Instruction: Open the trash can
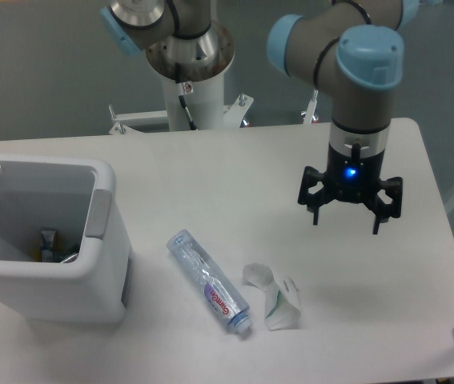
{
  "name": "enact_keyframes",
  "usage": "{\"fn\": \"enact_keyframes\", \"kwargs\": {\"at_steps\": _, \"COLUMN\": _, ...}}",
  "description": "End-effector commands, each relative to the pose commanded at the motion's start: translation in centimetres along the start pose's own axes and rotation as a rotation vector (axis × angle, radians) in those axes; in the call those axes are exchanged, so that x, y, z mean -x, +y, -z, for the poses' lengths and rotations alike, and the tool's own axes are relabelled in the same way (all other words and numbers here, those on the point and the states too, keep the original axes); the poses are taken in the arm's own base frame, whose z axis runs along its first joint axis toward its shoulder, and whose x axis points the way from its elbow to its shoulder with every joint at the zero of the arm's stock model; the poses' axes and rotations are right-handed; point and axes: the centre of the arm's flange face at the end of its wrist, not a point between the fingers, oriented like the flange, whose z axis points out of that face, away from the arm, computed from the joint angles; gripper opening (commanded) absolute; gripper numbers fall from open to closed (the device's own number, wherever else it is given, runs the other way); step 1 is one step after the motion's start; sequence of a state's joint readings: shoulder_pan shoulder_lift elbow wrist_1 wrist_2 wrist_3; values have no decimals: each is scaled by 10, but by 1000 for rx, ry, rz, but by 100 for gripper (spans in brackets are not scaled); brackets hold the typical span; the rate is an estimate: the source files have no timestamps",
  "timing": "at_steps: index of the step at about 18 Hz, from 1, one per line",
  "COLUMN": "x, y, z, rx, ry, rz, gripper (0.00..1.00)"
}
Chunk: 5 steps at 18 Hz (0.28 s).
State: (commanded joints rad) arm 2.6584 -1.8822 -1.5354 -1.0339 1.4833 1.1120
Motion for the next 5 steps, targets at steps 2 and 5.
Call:
{"fn": "enact_keyframes", "kwargs": {"at_steps": 2, "x": -5, "y": 3, "z": -7, "rx": 14, "ry": 9, "rz": -8, "gripper": 100}}
{"fn": "enact_keyframes", "kwargs": {"at_steps": 5, "x": -9, "y": 4, "z": -11, "rx": 18, "ry": 14, "rz": -11, "gripper": 100}}
